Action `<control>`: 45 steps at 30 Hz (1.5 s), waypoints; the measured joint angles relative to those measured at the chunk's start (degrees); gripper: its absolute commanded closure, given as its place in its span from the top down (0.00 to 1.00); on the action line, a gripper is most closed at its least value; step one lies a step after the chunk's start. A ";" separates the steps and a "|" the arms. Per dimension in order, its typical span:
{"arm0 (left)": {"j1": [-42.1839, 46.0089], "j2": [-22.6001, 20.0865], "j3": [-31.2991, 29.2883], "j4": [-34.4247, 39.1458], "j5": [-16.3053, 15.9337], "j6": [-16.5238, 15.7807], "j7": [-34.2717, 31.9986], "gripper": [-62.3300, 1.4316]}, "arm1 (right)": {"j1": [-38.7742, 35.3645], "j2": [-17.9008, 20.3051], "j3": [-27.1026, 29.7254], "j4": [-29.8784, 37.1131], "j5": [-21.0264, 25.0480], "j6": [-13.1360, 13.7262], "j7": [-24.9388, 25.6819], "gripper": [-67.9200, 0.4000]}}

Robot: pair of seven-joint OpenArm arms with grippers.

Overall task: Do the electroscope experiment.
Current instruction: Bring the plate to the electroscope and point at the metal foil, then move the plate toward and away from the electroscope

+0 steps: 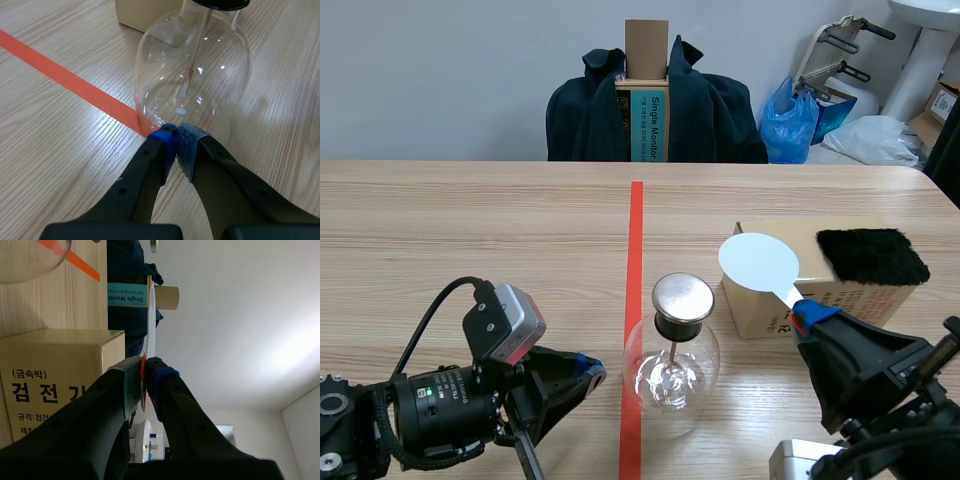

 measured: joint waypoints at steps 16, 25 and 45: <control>0.00 0.00 0.00 0.00 0.00 0.00 0.00 0.05 | 0.00 0.00 0.00 2.91 1.36 -0.02 3.34 0.02; 0.00 0.00 0.00 0.00 0.00 0.00 0.00 0.05 | 0.00 0.00 0.00 2.91 1.33 -0.02 11.80 0.02; 0.00 0.00 0.00 0.00 0.00 0.00 0.00 0.05 | 0.00 0.00 0.00 2.91 0.72 -0.04 18.43 0.02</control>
